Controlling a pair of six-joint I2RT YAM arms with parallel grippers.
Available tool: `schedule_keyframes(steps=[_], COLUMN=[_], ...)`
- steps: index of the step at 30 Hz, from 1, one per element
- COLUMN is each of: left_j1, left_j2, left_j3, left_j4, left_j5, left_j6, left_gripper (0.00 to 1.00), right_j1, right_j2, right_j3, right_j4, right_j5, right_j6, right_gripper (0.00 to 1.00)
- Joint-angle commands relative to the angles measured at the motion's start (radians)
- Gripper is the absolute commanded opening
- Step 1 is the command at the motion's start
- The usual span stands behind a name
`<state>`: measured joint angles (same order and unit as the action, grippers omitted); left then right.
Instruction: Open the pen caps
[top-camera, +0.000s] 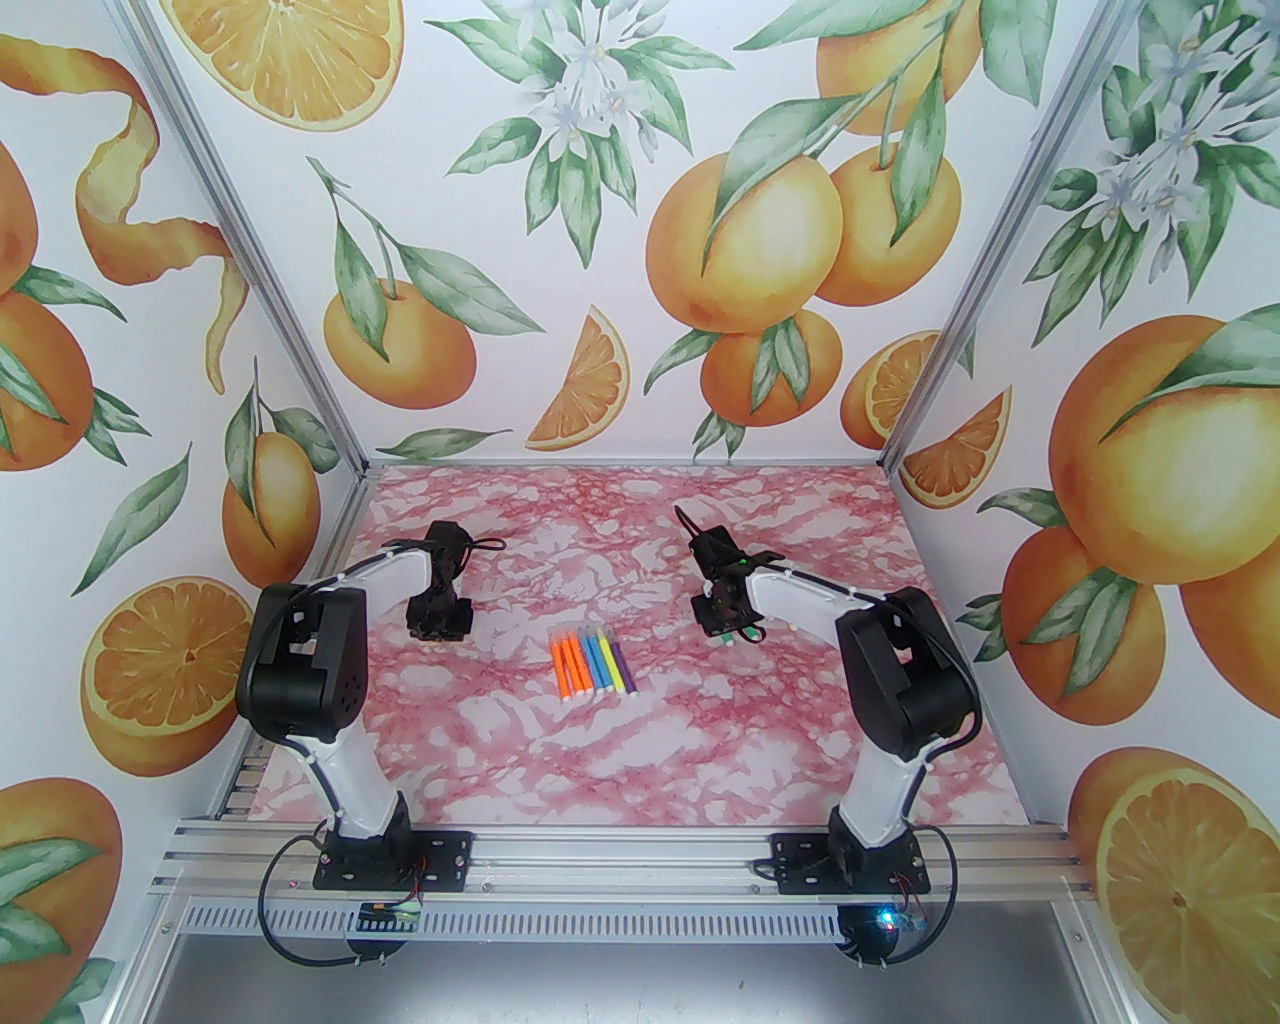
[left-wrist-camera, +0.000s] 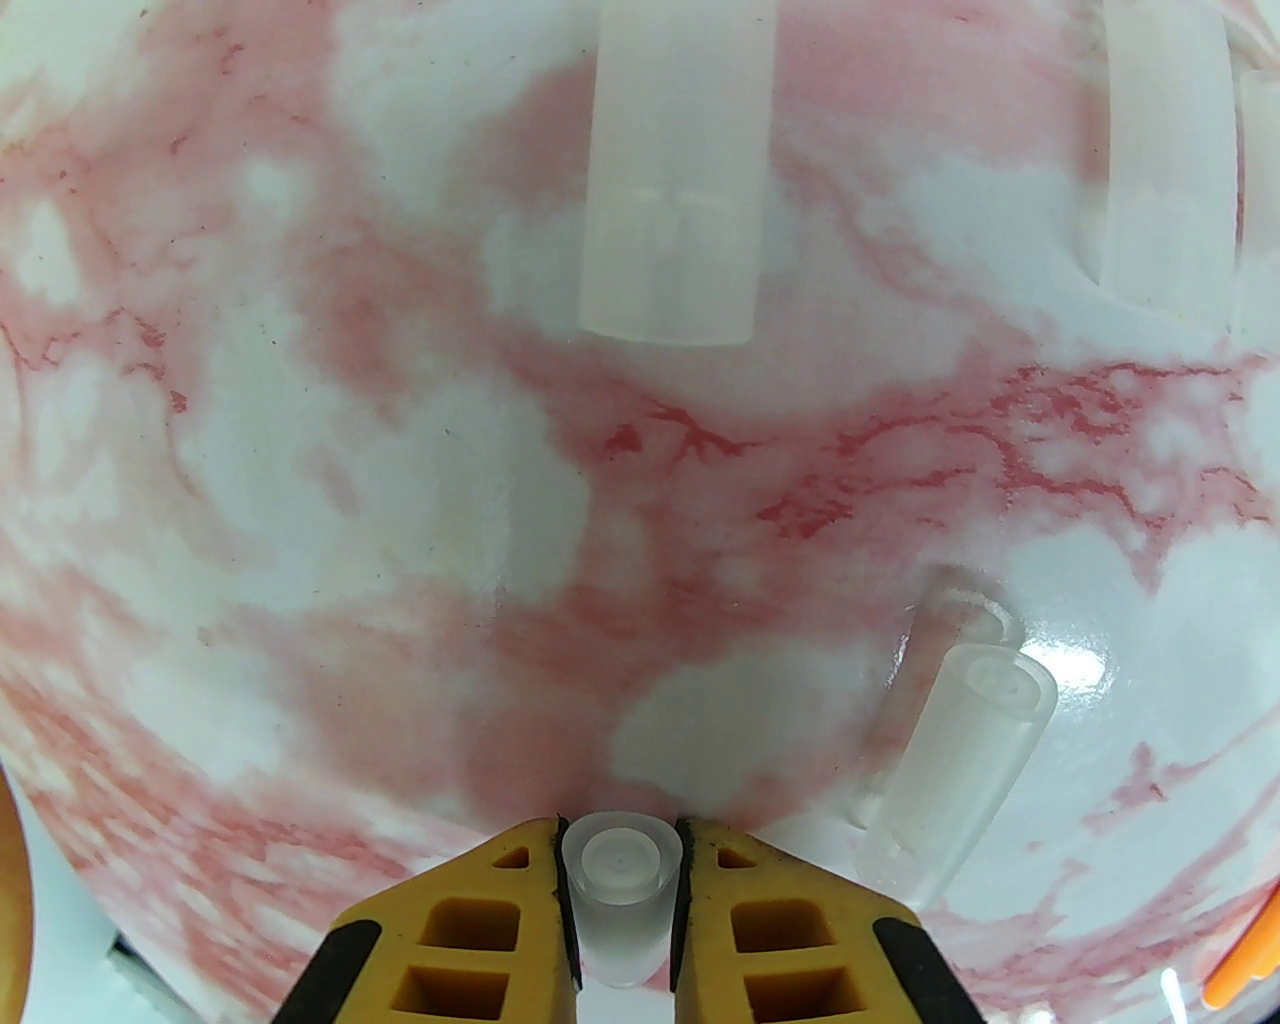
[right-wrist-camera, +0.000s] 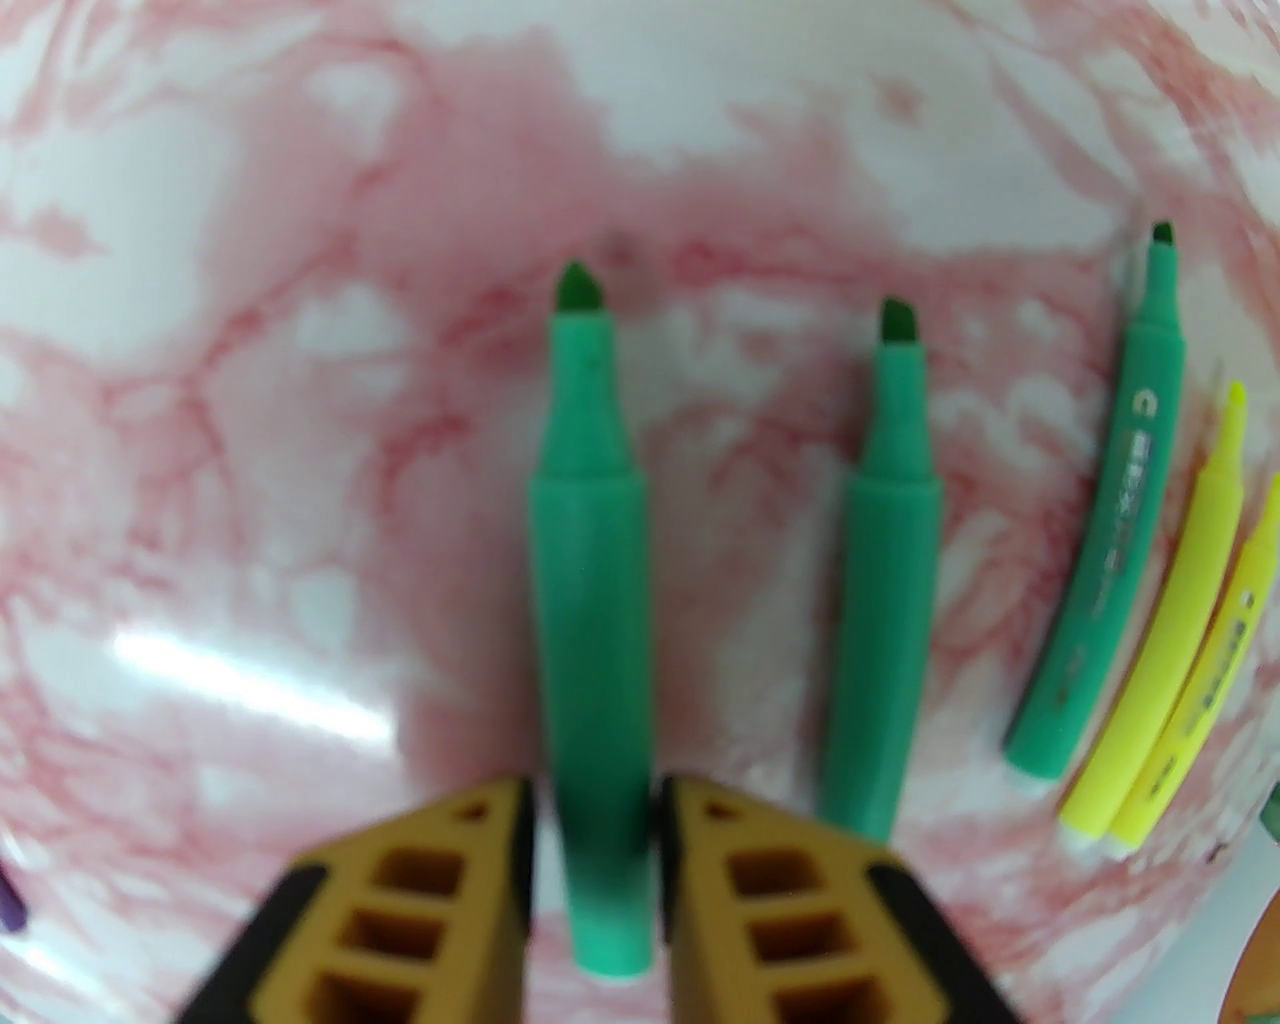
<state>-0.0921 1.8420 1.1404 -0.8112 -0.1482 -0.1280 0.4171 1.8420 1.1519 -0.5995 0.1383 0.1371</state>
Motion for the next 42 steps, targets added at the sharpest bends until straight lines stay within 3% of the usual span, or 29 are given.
schedule_keyframes(steps=[1,6,11,18,24,32,37,42], left_j1=[-0.001,0.000,0.000,0.006,0.006,0.004,0.003,0.004], left_j2=[0.032,0.005,-0.064,-0.215,-0.364,-0.522,-0.557,-0.594], left_j3=[-0.019,-0.013,-0.014,-0.029,-0.071,-0.227,-0.268,-0.296], left_j4=[0.030,0.030,0.037,0.072,0.160,0.435,0.489,0.529], left_j5=[0.036,0.052,0.036,0.058,0.180,0.433,0.462,0.487], left_j6=[-0.001,-0.002,-0.016,-0.042,-0.056,-0.155,-0.182,-0.202], left_gripper=[0.26,0.31,0.41,0.48,0.49,0.56,0.65,0.67], right_j1=[-0.009,-0.009,-0.005,0.032,0.147,0.255,0.282,0.300], right_j2=[0.013,-0.016,-0.106,-0.220,-0.248,-0.175,-0.134,-0.087], right_j3=[-0.003,-0.013,-0.040,-0.079,-0.124,-0.138,-0.139,-0.123], right_j4=[-0.011,-0.010,0.006,0.046,0.142,0.234,0.269,0.285], right_j5=[-0.008,-0.013,-0.024,-0.157,-0.255,-0.360,-0.399,-0.419], right_j6=[-0.004,0.000,-0.004,0.008,0.046,0.103,0.108,0.111], right_gripper=[0.29,0.32,0.45,0.48,0.46,0.44,0.44,0.40])
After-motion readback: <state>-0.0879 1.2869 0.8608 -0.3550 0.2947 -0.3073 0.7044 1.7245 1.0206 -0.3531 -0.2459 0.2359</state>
